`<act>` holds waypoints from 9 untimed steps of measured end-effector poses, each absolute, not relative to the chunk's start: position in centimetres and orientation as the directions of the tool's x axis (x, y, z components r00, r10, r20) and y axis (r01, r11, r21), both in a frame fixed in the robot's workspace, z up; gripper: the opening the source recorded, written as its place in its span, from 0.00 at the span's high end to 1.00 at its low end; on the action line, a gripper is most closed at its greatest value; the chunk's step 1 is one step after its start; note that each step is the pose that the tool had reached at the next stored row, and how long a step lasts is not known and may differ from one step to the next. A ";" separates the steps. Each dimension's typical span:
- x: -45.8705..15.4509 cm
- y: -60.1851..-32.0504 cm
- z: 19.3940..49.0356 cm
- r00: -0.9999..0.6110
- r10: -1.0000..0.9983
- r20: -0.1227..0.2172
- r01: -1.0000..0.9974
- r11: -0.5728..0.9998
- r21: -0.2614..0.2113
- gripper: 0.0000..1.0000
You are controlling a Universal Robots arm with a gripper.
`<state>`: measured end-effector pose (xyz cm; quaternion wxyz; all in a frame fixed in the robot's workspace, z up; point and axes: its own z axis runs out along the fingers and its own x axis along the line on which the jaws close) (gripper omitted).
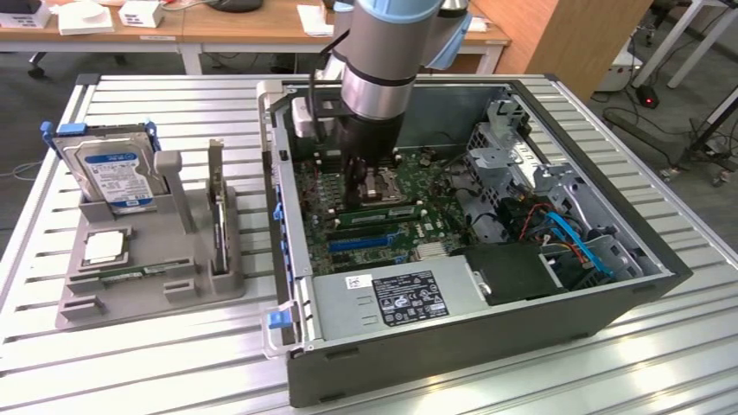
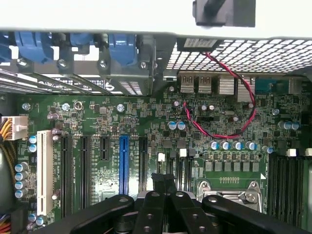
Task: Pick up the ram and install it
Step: 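Press down the ram until it locks into place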
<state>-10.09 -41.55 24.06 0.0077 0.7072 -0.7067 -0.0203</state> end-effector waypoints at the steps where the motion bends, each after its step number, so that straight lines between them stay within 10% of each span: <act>1: -9.9 -41.5 24.1 0.000 -1.000 -0.018 -0.999 -0.001 0.040 0.91; 9: -8.4 -41.5 24.1 0.000 -1.000 -0.018 -0.999 -0.001 0.039 0.91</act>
